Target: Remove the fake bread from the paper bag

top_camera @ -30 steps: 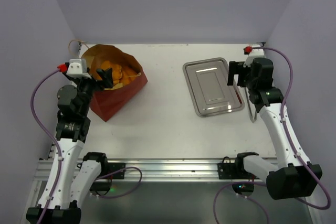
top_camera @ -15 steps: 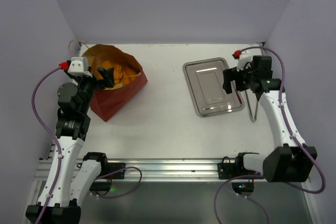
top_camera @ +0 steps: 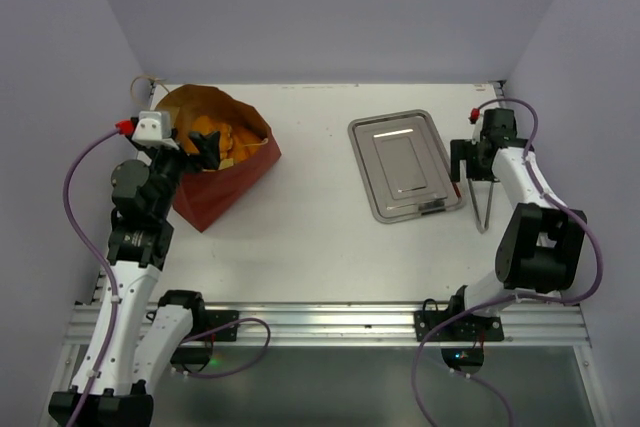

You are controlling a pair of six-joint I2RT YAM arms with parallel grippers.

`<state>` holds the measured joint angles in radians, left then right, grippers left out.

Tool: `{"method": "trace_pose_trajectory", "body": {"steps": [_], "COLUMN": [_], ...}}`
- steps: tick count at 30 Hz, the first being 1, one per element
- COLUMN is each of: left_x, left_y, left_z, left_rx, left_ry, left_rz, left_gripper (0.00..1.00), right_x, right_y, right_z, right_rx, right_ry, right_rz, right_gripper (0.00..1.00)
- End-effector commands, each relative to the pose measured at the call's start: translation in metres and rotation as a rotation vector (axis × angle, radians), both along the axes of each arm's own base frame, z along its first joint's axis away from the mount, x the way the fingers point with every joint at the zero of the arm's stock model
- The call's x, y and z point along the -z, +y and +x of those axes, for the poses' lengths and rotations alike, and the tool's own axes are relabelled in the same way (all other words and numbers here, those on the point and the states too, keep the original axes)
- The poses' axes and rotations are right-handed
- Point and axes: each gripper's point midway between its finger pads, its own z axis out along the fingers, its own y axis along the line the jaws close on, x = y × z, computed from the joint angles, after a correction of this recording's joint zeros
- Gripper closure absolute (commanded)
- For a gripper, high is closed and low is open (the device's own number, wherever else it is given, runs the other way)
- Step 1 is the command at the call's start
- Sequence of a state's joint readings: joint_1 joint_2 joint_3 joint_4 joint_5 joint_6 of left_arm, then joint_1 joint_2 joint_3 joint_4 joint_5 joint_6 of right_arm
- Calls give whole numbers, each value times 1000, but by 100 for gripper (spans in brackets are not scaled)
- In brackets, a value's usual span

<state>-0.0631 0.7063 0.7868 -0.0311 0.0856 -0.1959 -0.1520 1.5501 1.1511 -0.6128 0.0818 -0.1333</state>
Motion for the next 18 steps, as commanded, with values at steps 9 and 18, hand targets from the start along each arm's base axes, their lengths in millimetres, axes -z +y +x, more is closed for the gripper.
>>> {"method": "trace_pose_trajectory", "body": {"steps": [9,18], "left_x": [11,31], "left_y": [-9,-15], "left_z": [11,17], "left_rx": [42,73], "left_ry": [19,79], "left_rz": [16,19], "left_gripper": [0,0], "right_x": [15,56], "right_y": [-46,-53], "right_z": [1,12], "right_rx": [141,109], "right_ry": [26,85], "right_rz": [-166,-83], "right_gripper": [1,1]}}
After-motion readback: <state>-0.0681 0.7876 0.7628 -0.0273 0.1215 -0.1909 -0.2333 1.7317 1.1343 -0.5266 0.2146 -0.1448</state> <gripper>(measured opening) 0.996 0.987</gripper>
